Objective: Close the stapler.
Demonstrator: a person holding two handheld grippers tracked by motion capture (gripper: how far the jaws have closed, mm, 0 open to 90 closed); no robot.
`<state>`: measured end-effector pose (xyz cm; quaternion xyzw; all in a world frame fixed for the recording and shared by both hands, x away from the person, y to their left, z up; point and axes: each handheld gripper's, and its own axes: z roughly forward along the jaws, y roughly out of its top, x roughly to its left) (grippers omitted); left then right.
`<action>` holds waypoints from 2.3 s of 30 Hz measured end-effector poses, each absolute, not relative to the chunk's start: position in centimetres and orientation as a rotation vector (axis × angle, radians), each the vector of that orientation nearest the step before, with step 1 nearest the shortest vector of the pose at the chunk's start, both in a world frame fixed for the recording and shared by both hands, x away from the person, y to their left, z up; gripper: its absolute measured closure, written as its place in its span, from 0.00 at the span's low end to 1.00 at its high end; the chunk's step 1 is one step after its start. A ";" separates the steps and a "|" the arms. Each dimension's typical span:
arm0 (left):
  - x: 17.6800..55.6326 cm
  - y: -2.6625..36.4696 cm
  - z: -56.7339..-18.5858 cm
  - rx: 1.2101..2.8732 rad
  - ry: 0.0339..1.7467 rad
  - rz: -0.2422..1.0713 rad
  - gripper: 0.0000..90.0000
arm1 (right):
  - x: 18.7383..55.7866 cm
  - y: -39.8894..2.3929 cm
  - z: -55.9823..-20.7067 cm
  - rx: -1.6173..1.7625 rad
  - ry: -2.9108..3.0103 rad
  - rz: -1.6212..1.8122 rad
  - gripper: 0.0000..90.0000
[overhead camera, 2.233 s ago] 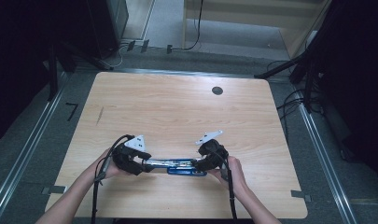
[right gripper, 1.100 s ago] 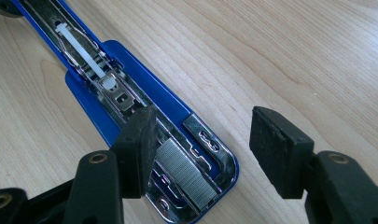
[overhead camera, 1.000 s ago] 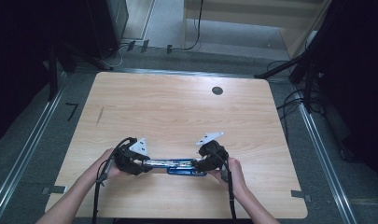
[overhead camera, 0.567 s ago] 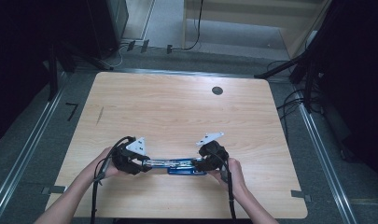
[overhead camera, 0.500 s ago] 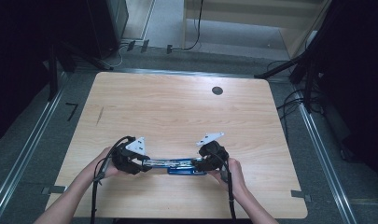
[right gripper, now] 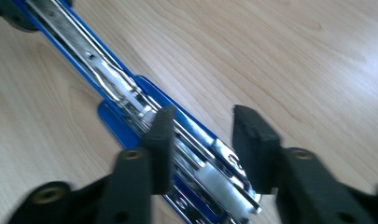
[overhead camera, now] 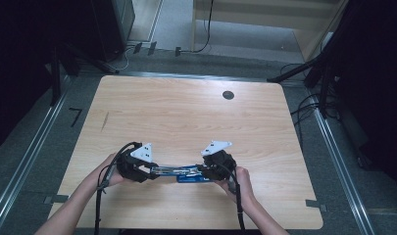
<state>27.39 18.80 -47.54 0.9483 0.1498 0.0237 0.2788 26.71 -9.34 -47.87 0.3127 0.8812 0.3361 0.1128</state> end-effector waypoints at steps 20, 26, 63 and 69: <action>27.5 18.7 -47.4 2.535 0.434 0.045 0.68 | 25.0 -3.6 -48.8 0.694 2.620 0.985 1.00; 27.4 18.1 -47.6 2.528 0.424 0.059 0.69 | 25.0 -3.3 -48.5 0.680 2.613 0.992 1.00; 27.3 16.3 -46.6 2.401 0.379 0.081 0.69 | 24.7 -4.1 -47.9 0.697 2.599 1.045 1.00; 27.4 15.4 -47.0 2.404 0.376 0.103 0.73 | 24.7 -4.4 -47.9 0.720 2.592 1.054 1.00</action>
